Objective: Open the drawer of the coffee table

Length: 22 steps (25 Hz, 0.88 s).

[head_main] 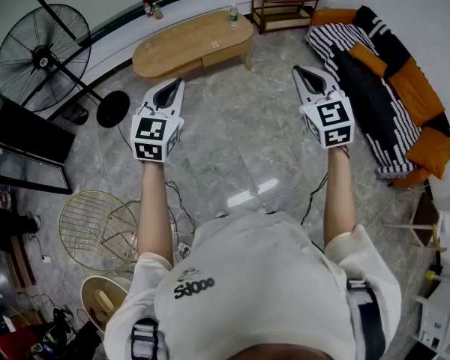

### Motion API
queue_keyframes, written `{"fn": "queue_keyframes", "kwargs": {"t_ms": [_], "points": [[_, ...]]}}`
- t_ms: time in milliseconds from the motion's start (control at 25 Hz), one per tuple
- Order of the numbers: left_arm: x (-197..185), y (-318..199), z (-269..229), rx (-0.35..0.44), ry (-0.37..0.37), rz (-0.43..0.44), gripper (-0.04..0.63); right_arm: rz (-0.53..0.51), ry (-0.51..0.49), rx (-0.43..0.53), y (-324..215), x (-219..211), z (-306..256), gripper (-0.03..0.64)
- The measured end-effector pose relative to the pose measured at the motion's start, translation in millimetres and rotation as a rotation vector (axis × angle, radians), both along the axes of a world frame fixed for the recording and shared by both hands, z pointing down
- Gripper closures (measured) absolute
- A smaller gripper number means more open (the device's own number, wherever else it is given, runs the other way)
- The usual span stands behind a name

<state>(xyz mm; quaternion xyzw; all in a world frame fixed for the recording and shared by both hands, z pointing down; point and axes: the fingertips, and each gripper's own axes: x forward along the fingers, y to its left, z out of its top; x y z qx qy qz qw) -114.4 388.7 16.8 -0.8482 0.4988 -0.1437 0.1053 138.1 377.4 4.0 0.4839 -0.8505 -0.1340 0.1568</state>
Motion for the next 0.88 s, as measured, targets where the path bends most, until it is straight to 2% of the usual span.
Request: {"fn": "queue_keyframes", "kwargs": {"t_ms": [880], "points": [[77, -25, 28, -0.053, -0.03, -0.07, 0.577, -0.075, -0.053, -0.046, -41, 87, 32, 0.611]]}}
